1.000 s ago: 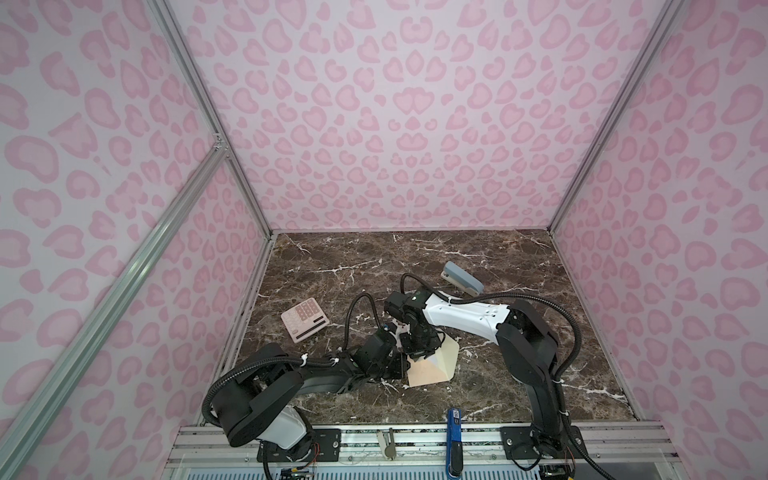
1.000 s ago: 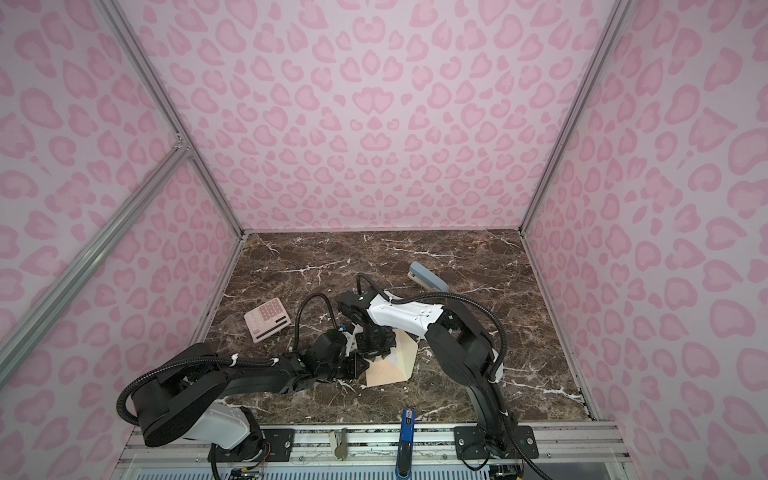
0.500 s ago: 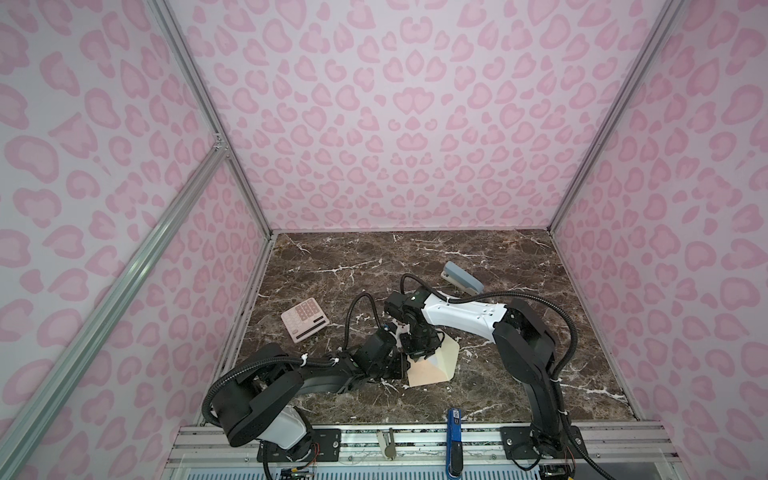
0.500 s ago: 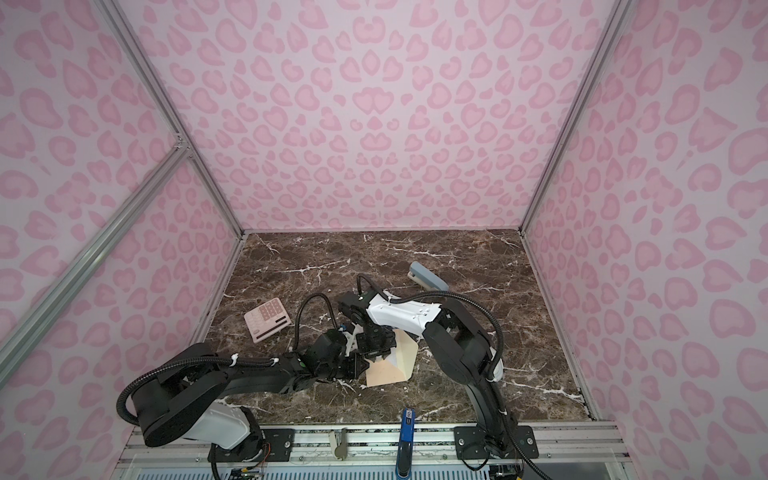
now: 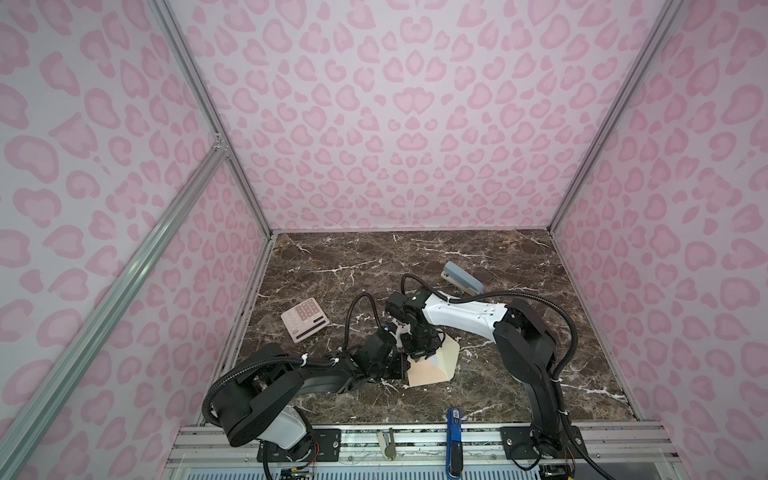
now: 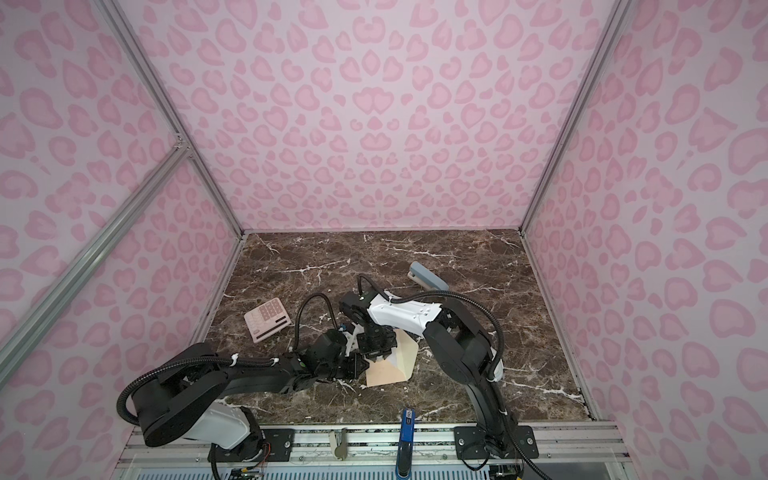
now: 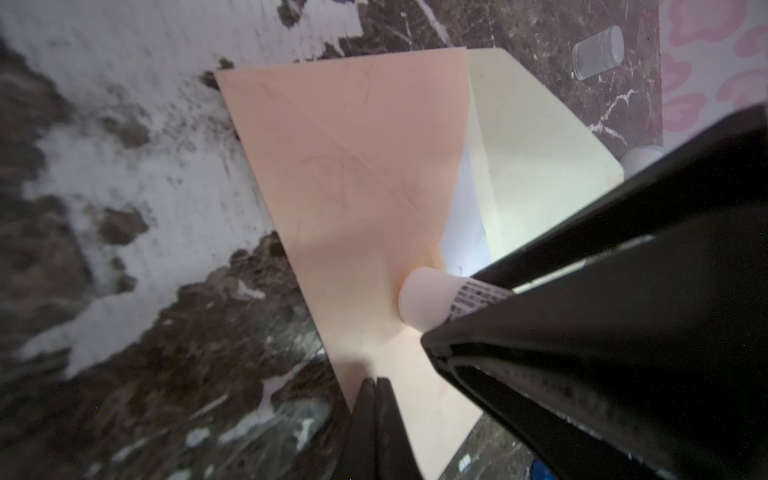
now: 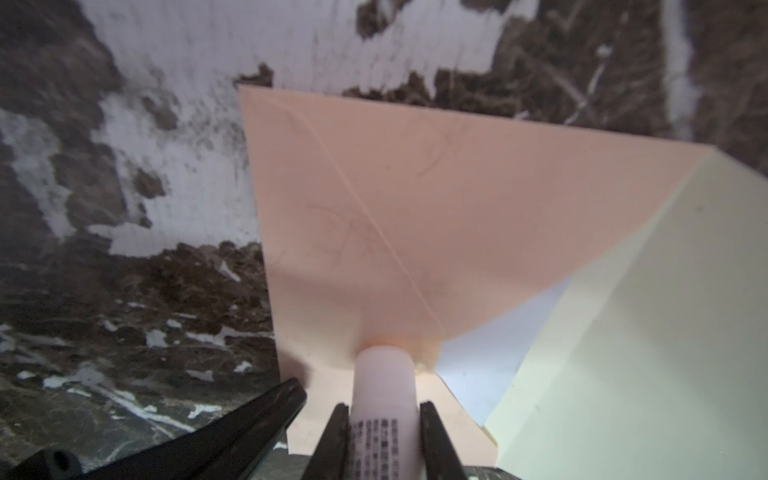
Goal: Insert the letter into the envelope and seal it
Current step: 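Rub the white glue stick along the envelope crease with the right gripper, then slide the glue stick across the peach envelope near the flap with the right gripper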
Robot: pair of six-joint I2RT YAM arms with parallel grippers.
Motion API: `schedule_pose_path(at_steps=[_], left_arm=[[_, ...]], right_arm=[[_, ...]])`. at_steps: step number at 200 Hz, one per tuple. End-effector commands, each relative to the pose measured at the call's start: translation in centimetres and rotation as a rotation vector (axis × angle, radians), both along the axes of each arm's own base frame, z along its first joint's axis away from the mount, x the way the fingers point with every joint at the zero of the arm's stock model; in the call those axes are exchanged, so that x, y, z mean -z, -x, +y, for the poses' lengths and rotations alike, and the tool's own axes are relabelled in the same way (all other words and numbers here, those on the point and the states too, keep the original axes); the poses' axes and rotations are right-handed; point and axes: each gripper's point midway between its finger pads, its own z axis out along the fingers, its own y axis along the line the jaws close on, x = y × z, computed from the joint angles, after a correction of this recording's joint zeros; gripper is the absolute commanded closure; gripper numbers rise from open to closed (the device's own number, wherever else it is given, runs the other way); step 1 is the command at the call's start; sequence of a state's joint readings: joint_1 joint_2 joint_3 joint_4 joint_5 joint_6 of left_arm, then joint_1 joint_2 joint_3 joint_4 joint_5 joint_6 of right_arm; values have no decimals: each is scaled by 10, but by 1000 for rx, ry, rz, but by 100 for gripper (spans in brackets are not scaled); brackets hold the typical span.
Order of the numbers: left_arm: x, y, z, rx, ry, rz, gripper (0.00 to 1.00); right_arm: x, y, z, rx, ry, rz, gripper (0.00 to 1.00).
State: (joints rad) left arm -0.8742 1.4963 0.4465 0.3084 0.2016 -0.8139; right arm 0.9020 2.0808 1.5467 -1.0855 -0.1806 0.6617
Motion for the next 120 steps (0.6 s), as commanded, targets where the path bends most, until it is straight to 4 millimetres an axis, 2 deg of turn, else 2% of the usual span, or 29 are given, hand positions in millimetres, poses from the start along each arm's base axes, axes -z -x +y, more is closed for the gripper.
schedule_pose_path(at_steps=[1,120], left_arm=[[13,9,11,-4,-57,49,96],[14,10,12,-1,-59,50,96]], right_arm=[[11,-4,-26,-12,126,-31,98],[16,-4,-32,-7,144,-27,99]])
